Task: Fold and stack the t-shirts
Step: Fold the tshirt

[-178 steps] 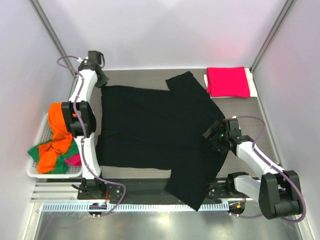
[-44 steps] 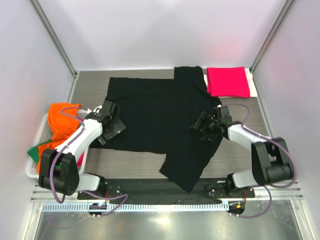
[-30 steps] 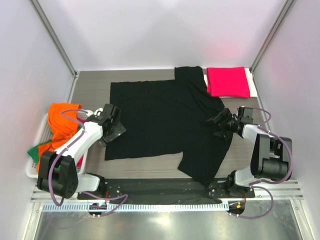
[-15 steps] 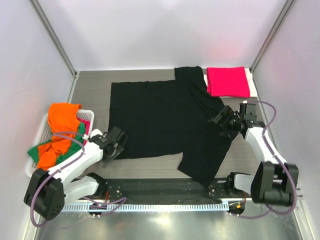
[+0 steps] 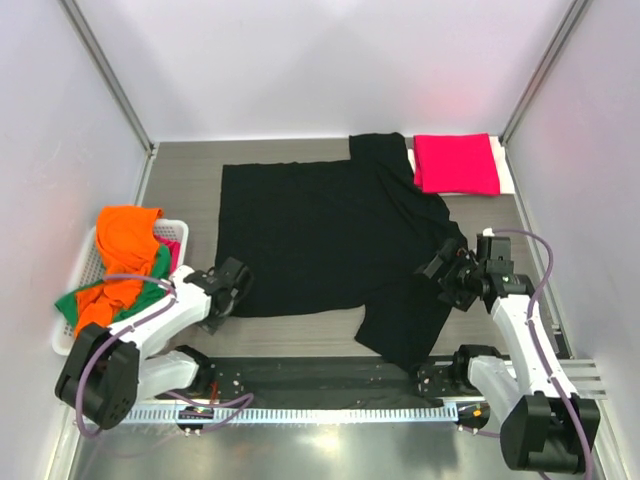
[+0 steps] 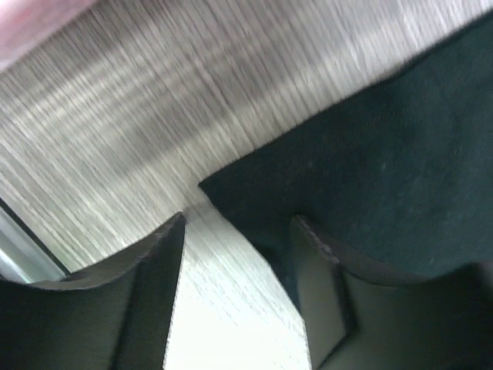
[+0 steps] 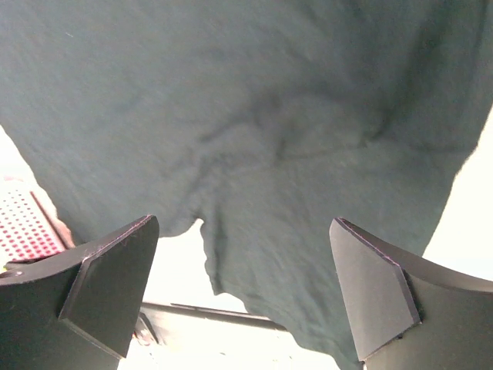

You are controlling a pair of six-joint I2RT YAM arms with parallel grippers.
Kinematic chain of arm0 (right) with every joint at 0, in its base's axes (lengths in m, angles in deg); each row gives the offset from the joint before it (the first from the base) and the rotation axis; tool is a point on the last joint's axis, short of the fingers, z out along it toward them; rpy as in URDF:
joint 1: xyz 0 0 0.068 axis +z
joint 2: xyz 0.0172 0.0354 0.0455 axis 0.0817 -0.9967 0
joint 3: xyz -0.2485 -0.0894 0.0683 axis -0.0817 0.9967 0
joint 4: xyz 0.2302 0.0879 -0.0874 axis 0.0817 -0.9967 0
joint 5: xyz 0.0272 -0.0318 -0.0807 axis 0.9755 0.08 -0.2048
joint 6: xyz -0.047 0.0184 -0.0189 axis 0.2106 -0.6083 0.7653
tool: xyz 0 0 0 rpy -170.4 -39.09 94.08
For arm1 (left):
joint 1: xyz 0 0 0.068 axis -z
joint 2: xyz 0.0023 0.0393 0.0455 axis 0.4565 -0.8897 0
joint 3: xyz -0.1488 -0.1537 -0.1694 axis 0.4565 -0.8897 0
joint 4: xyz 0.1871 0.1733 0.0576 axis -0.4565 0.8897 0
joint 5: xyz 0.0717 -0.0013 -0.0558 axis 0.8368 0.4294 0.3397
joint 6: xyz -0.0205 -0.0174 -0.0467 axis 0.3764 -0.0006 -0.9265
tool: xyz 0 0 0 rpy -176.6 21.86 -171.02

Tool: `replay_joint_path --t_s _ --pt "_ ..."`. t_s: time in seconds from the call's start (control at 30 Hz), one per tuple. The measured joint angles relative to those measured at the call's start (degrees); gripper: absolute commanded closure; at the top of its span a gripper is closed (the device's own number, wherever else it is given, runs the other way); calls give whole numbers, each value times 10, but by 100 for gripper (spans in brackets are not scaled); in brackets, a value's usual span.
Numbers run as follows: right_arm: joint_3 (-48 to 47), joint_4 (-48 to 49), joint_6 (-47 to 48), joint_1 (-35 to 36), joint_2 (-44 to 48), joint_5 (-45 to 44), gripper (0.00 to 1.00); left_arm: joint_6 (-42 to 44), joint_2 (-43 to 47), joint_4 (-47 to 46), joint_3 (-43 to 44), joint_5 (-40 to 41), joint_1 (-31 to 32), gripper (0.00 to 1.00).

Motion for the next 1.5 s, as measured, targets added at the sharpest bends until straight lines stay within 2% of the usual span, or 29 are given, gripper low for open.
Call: replay_joint_path --t_s 0.03,0.07,0.13,0.17,0.27,0.53,0.63,0.7,0.8,0.87,0.97,1.0,1.1,1.13,1.3,1.33,1.37,1.5 --pt "6 -7 -2 3 6 -2 0 1 0 -4 -1 2 -6 50" --pt "8 -14 -5 8 11 -4 0 8 2 -9 -2 2 -17 63" --pt "12 -21 -14 23 21 -13 0 19 8 -23 -7 4 -36 71" --pt "14 -26 -23 32 26 -19 0 24 13 -30 -11 5 -43 81" --pt "16 -49 -50 88 27 -76 0 38 27 -63 -22 8 -56 100" --pt "26 -95 -153 304 -16 -220 0 71 28 -147 -34 5 -60 100" --pt "20 -117 -208 408 -49 -261 0 81 28 -167 -37 2 -60 100" --pt "16 -128 -248 476 -59 -280 4 86 29 -177 -40 0 -61 100" --pt "15 -141 -322 595 -67 -299 16 91 36 -194 -47 -4 -64 100" --pt "15 -147 -360 647 -79 -305 20 95 41 -200 -51 -6 -64 100" --pt "15 -153 -419 720 -119 -317 32 101 47 -209 -57 -9 -67 100" --pt "15 -155 -432 735 -130 -319 40 101 48 -210 -57 -10 -67 100" --pt "15 -157 -462 763 -158 -325 52 103 48 -217 -59 -14 -70 100" --pt "14 -162 -466 764 -163 -327 65 103 48 -219 -59 -14 -70 100" --pt "13 -179 -481 766 -164 -342 78 104 49 -225 -60 -18 -71 100" --pt "15 -180 -483 767 -161 -346 90 105 49 -226 -60 -18 -71 100" --pt "16 -180 -484 768 -156 -351 96 106 49 -226 -60 -19 -71 100" --pt "20 -174 -489 767 -133 -371 99 118 57 -222 -61 -35 -71 100"
